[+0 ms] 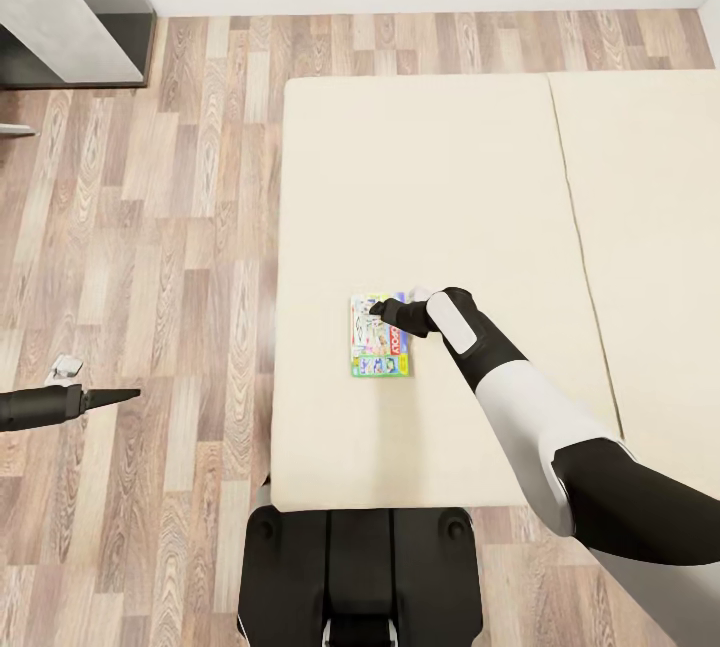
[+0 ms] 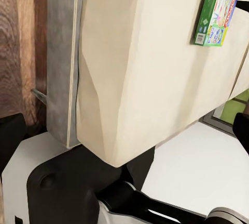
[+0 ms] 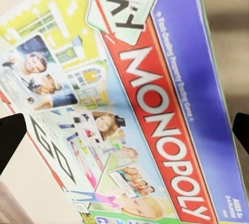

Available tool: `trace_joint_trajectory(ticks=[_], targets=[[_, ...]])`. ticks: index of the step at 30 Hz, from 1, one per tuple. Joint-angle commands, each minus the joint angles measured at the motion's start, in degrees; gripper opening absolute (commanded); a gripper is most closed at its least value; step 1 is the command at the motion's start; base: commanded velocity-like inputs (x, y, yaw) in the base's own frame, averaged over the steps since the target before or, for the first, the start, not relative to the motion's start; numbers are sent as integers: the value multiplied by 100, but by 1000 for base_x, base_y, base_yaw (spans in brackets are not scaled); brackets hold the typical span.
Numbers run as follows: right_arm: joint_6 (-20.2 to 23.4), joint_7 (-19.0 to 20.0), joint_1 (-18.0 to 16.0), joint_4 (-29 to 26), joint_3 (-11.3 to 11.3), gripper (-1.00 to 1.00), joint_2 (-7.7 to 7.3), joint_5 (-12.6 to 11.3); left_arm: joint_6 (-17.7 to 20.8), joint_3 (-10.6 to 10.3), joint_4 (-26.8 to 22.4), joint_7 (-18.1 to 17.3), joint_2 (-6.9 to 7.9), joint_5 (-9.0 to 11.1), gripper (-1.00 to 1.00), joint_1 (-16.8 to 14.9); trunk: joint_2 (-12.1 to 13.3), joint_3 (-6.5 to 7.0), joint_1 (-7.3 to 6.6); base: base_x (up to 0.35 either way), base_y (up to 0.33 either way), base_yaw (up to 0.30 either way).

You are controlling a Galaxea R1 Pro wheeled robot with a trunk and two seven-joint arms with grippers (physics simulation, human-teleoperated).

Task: Put all the toys in the child's room - the three board games (two on the bed and one on the table), the two jigsaw puzzles on the table, and the tennis ball on the table - inside the toy box on the table in the child's room.

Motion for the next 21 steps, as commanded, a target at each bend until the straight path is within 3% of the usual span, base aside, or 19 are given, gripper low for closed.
trace_joint_trajectory(ticks=[1, 21], targets=[[7, -57, -2, -7, 22, 100, -3, -61, 60, 25, -3, -46, -4, -60, 100, -4, -9, -6, 4, 0, 27, 0], [7, -55, -2, -7, 22, 100, -2, -61, 60, 25, -3, -46, -4, -60, 100, -4, -9, -6, 4, 0, 57, 0]])
